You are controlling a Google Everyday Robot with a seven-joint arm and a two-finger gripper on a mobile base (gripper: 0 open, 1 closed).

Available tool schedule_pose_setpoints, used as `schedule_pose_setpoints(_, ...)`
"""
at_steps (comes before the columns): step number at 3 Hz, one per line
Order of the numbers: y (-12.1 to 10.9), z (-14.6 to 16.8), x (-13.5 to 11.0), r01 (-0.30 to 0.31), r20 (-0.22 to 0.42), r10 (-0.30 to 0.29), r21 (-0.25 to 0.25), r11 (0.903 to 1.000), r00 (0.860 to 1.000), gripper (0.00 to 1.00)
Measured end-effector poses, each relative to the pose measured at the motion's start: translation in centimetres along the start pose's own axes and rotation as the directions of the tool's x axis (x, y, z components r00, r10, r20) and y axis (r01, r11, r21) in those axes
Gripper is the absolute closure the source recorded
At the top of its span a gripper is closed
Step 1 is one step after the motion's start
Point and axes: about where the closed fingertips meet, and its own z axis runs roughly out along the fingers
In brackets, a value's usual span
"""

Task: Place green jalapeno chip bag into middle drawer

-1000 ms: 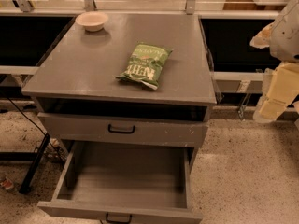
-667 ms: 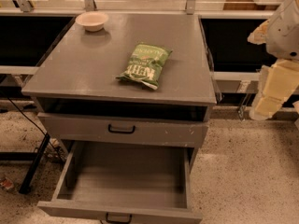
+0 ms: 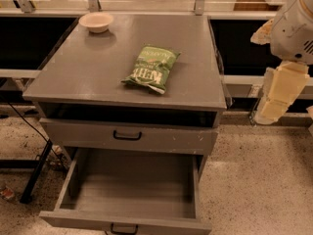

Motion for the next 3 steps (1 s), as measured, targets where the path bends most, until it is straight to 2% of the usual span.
schedule_pose_setpoints(1,-1.7,1.0,0.5,-0.047,0.012,0.047,0.005,0.9989,0.999,0.0)
schedule_pose_setpoints(2,-4.8,3.5,-3.3,-0.026,0.044,0.026,-0.015,0.9996,0.999,0.0)
schedule_pose_setpoints(3,-7.4,5.7,-8.1,0.033,0.069,-0.03,-0.032,0.999,0.997,0.0)
